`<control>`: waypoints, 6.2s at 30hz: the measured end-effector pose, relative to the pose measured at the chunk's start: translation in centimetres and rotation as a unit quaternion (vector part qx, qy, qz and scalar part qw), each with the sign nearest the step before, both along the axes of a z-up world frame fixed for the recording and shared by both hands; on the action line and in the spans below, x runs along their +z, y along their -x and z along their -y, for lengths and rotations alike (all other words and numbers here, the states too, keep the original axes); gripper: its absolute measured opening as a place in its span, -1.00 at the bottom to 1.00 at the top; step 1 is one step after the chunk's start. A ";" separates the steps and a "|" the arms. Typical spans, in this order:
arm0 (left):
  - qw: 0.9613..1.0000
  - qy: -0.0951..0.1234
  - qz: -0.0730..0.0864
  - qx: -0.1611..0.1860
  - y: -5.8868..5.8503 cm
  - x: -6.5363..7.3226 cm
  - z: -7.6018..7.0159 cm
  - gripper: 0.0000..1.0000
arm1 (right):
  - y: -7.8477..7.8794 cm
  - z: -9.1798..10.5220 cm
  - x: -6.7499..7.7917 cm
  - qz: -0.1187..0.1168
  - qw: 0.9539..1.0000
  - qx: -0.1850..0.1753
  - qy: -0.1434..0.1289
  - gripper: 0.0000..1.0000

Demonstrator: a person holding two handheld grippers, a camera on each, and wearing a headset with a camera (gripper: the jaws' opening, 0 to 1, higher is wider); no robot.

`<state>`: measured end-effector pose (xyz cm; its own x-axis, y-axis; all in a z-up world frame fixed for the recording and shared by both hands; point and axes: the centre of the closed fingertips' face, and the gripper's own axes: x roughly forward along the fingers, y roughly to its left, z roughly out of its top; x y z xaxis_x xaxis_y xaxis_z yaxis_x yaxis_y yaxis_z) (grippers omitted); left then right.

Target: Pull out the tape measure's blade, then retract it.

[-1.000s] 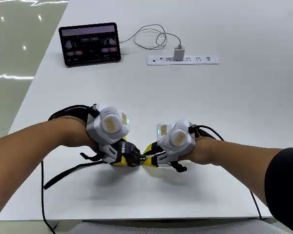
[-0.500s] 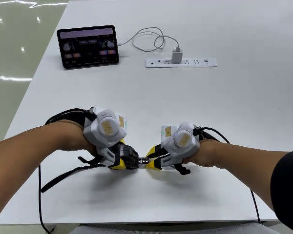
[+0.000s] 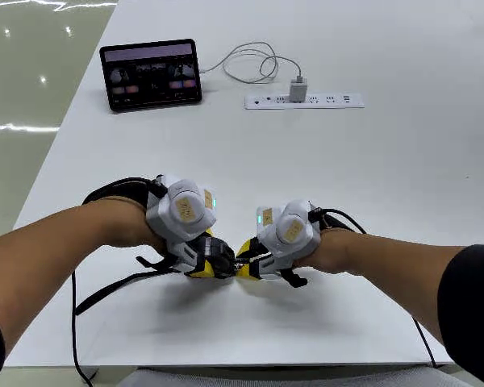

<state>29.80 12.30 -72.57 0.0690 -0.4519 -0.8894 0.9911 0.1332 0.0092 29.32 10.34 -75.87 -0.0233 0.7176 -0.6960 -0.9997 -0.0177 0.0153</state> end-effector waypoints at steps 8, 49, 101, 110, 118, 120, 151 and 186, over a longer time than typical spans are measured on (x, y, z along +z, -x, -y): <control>1.000 0.007 -0.003 0.007 -0.2 0.0 -0.1 -0.36 | -0.2 0.2 0.0 0.003 1.000 0.000 0.002 -0.78; 1.000 0.010 0.000 0.008 0.0 0.1 -0.1 -0.36 | -0.4 2.8 -0.1 0.006 1.000 -0.008 0.012 -0.78; 1.000 0.011 0.006 0.009 0.0 0.2 0.0 -0.36 | -0.4 6.1 -0.1 0.009 0.999 -0.009 0.033 -0.78; 1.000 0.011 0.007 0.009 0.0 0.2 0.0 -0.36 | -0.5 6.9 0.0 0.009 0.999 -0.010 0.037 -0.78; 1.000 0.011 0.009 0.010 0.0 0.2 0.0 -0.36 | -0.5 7.5 0.0 0.008 0.999 -0.012 0.039 -0.78; 1.000 0.011 0.009 0.010 0.0 0.2 0.0 -0.36 | -0.4 7.7 0.0 0.008 0.999 -0.012 0.040 -0.78; 1.000 0.011 0.012 0.003 0.1 0.1 0.0 -0.36 | -0.4 10.2 0.0 0.010 0.999 -0.019 0.048 -0.78; 1.000 0.015 0.014 0.007 0.0 0.2 0.1 -0.36 | -1.0 13.6 0.0 0.007 0.998 -0.036 0.058 -0.78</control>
<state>29.78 12.24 -72.33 0.0998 -0.4765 -0.8735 0.9885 0.1478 0.0323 30.31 -3.25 -75.83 0.0362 0.6309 -0.7750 -0.9984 0.0559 -0.0011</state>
